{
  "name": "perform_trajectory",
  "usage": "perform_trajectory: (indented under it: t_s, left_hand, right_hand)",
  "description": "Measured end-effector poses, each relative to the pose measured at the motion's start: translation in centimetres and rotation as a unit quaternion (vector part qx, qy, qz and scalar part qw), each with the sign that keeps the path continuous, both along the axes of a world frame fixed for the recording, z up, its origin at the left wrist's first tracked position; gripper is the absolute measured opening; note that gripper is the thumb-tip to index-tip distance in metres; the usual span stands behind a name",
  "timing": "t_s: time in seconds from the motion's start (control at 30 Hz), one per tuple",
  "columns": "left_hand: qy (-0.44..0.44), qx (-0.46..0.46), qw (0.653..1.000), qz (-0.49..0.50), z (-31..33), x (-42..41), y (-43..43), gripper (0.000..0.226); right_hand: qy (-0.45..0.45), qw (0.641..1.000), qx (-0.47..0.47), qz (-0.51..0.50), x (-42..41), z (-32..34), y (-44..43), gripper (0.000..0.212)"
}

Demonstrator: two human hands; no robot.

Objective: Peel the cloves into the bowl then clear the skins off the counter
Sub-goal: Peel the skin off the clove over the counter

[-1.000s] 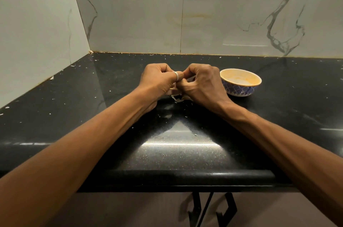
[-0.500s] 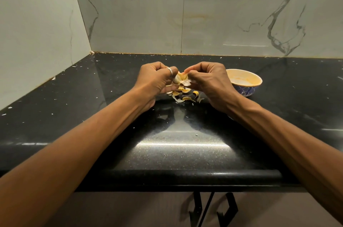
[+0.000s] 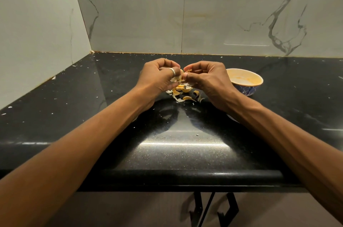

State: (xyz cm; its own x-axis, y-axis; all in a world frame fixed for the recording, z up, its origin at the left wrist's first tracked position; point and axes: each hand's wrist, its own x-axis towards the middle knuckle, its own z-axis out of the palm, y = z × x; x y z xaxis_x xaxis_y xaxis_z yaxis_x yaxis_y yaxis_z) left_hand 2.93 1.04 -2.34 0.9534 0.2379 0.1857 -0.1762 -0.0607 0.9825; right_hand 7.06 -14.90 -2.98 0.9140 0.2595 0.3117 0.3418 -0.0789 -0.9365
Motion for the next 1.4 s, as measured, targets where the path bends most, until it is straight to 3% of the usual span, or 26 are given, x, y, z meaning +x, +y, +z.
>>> perform_trajectory:
  t_s: [0.17,0.43,0.87,1.13,1.4]
  left_hand:
    - [-0.008,0.040,0.999,-0.005,-0.6,0.3,0.3,0.025]
    - [-0.008,0.018,1.000,-0.006,-0.3,0.4,0.6,0.024]
    - [-0.075,0.265,0.961,0.012,-1.0,0.6,0.7,0.019]
    - [-0.093,0.292,0.951,0.045,-1.1,0.7,0.6,0.010]
    - [-0.094,0.232,0.968,0.027,-0.9,0.6,0.3,0.011]
  right_hand:
    - [-0.001,1.000,0.000,-0.015,0.2,0.0,-0.1,0.023]
    - [0.043,0.997,0.066,0.009,-0.3,0.5,-0.1,0.024]
    - [0.001,1.000,0.013,0.009,0.0,0.2,-0.1,0.023]
    - [-0.089,0.991,-0.092,-0.027,0.0,-0.1,-0.2,0.016]
    - [-0.028,0.999,-0.019,-0.007,0.0,-0.3,0.2,0.014]
